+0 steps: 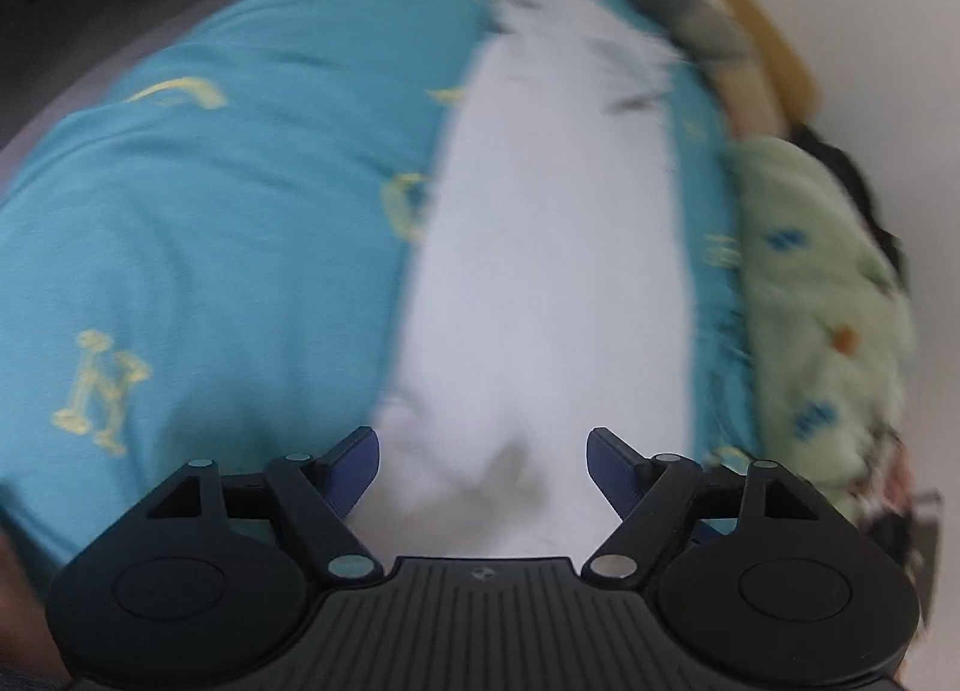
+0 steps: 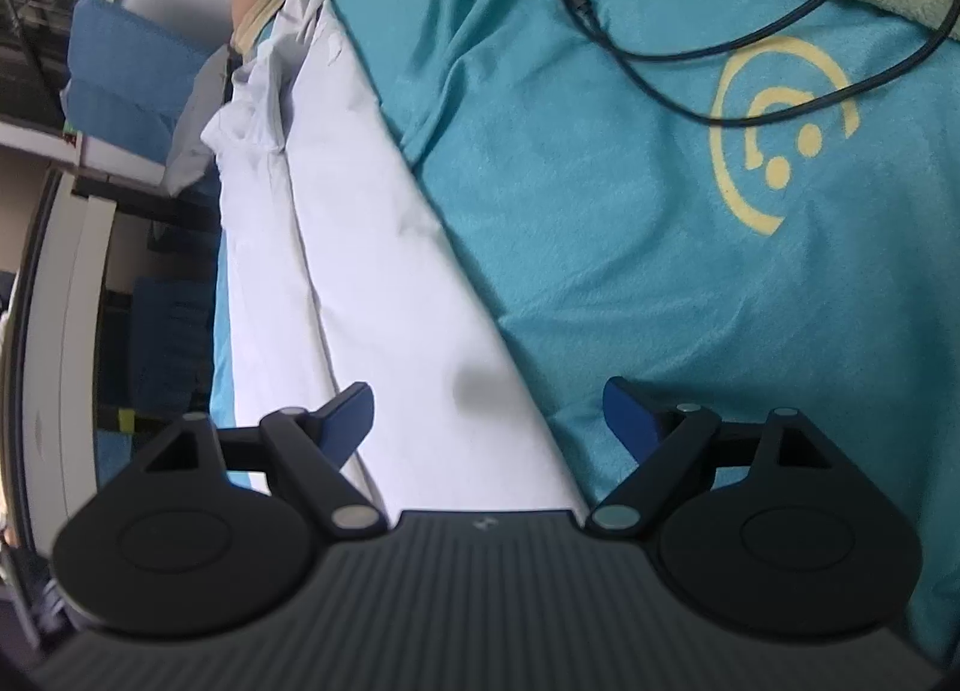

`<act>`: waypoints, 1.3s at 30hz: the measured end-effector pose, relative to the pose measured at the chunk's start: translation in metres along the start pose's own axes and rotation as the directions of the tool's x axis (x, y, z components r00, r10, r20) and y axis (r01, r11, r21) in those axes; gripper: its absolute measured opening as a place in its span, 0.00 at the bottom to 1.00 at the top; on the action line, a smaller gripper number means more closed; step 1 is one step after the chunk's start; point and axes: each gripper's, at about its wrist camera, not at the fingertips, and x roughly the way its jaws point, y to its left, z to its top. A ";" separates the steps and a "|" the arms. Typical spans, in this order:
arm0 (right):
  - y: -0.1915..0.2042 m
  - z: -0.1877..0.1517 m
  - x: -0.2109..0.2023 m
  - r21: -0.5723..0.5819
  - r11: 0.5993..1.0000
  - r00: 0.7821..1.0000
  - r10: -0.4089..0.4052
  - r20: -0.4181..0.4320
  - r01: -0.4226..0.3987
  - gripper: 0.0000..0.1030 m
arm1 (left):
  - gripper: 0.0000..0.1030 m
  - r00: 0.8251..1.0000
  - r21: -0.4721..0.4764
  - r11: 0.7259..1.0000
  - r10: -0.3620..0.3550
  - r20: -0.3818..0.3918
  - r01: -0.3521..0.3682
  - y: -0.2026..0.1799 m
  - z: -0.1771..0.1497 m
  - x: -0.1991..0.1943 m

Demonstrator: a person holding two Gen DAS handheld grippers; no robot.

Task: Fold clothes
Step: 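Grasp the hem with the left gripper and lift it toward the collar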

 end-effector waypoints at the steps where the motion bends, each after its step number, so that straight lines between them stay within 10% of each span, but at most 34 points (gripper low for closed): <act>1: 0.001 -0.001 0.000 -0.006 1.000 1.000 0.000 -0.013 0.000 0.83 | 0.75 0.999 -0.029 0.999 0.027 -0.019 -0.027 0.005 0.001 0.006; 11: 0.036 -0.051 0.001 -0.094 0.992 0.991 -0.089 -0.104 0.079 0.75 | 0.56 0.985 0.010 1.000 0.005 -0.175 -0.004 -0.010 -0.020 0.039; 16: 0.062 -0.075 0.002 -0.225 0.957 0.970 -0.212 -0.116 0.182 0.43 | 0.09 0.981 0.080 0.996 0.059 -0.186 -0.045 -0.023 -0.030 0.041; 20: 0.082 -0.087 -0.006 -0.314 0.923 0.963 -0.258 -0.072 0.224 0.08 | 0.03 0.991 0.043 0.999 -0.017 -0.133 0.022 -0.028 -0.028 0.018; 27: 0.142 -0.068 -0.086 -0.338 0.932 0.990 -0.099 0.098 0.127 0.06 | 0.03 0.986 0.028 0.985 -0.169 0.008 0.168 -0.063 0.002 -0.056; 39: 0.164 -0.075 -0.214 -0.386 0.918 0.946 0.204 0.254 -0.094 0.06 | 0.02 0.917 0.048 0.928 -0.372 0.142 0.369 -0.041 -0.019 -0.185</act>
